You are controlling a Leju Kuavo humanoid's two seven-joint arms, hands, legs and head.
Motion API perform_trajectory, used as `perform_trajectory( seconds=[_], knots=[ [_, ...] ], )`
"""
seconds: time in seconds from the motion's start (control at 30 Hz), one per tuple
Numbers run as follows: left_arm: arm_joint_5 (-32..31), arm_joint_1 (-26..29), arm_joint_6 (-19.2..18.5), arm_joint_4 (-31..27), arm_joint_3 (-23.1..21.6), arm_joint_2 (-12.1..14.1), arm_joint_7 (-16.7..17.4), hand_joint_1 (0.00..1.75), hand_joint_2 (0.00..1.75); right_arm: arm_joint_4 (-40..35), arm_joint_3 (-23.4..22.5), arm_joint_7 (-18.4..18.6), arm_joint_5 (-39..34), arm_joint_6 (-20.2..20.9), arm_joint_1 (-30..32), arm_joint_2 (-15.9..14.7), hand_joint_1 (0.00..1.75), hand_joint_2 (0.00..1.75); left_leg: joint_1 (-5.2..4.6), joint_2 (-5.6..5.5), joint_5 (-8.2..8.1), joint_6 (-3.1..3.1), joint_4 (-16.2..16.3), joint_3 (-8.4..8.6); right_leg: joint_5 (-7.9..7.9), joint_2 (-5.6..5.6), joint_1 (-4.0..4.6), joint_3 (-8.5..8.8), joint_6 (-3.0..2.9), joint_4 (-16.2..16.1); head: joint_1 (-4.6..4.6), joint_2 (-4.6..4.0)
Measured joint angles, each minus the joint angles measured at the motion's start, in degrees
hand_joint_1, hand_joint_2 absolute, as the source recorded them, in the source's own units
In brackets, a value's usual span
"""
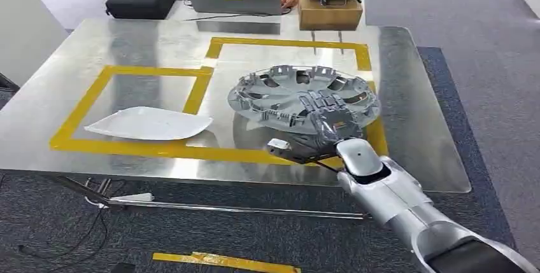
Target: Take the parts from the cabinet and place them on the table.
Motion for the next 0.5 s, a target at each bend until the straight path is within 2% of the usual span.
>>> perform_trajectory(
  seconds=[0.2, 0.37, 0.5],
  knots=[
    [0.61, 0.11, -0.20, 0.00, 0.00, -0.02, 0.00, 0.00, 0.00, -0.88, -0.90, -0.61, -3.50, 1.29, 0.01, 0.07, 0.00, 0.00, 0.00, 0.00, 0.00, 0.00, 0.00, -0.01, 0.00, 0.00, 0.00, 0.00, 0.00, 0.00, -0.02, 0.00],
    [1.95, 0.59, -1.22, 0.00, 0.00, -0.02, 0.02, 0.00, 0.00, -1.40, -2.51, -2.49, -13.56, 6.69, -0.70, 1.18, 0.00, 0.00, 0.00, 0.00, 0.00, 0.00, 0.00, -0.01, 0.00, 0.04, 0.01, 0.01, 0.00, 0.00, 0.00, 0.00],
    [2.43, 0.77, -1.55, 0.00, 0.00, -0.02, 0.02, 0.00, 0.00, -2.82, -2.45, -2.10, -14.89, 8.94, -1.85, 2.56, 0.00, 0.00, 0.01, 0.01, 0.00, 0.00, 0.00, 0.00, 0.00, 0.04, 0.02, 0.02, 0.00, 0.00, -0.02, 0.00]
  ],
)
